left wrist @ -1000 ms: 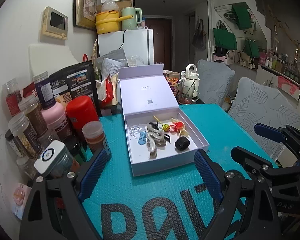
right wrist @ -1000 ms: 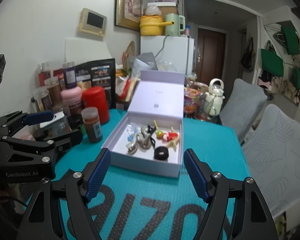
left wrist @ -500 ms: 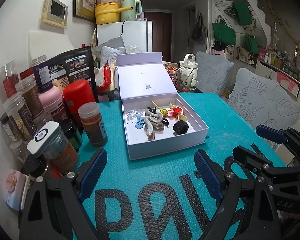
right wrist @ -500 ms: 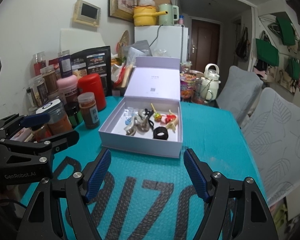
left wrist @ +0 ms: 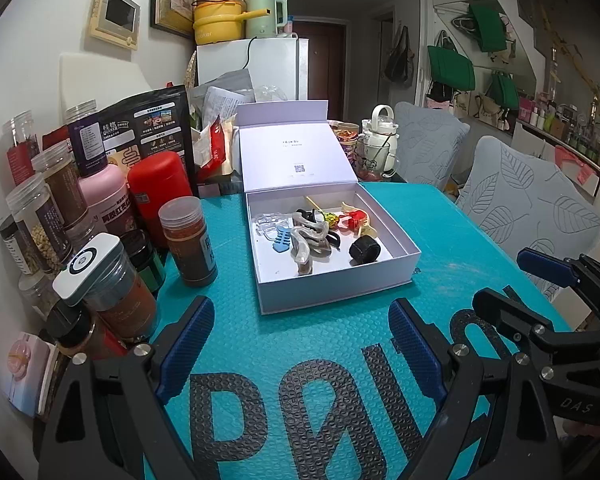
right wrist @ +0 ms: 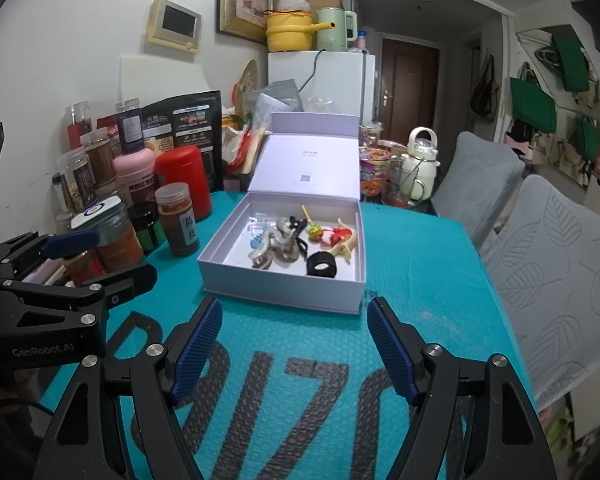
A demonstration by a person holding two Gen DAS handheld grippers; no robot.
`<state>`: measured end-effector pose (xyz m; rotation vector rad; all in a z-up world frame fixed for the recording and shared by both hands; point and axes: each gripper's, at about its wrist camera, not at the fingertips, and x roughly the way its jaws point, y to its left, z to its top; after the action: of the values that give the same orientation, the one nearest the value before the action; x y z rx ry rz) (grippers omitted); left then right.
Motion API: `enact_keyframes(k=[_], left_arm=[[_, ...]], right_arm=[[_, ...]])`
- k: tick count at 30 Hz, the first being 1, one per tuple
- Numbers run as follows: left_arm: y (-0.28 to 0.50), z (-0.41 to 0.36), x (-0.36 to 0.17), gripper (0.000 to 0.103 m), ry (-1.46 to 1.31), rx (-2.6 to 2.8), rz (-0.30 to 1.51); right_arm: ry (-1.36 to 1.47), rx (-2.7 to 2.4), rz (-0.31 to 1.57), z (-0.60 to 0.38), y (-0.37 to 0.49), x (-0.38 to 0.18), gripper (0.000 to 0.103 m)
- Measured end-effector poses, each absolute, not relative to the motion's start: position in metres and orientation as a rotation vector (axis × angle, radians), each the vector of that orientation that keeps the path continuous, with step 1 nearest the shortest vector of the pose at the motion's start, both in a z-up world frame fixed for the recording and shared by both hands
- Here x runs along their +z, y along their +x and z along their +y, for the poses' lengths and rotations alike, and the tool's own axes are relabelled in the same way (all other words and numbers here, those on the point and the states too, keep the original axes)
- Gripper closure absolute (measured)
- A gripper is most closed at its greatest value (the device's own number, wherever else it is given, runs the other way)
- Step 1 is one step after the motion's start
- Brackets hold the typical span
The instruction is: Organize rigid objects
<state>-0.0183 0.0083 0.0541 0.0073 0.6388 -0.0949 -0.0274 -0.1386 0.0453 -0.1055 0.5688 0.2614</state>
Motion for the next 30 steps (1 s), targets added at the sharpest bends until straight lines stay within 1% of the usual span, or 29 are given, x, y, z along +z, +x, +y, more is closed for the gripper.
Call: enact_keyframes(k=[30], left_arm=[[-0.0149,0.0062,0.0551,0.013,0.008,-0.079,0.643]], right_arm=[[-0.103,0.238,0.576,-0.1438,-0.0277,0.0438,0.027]])
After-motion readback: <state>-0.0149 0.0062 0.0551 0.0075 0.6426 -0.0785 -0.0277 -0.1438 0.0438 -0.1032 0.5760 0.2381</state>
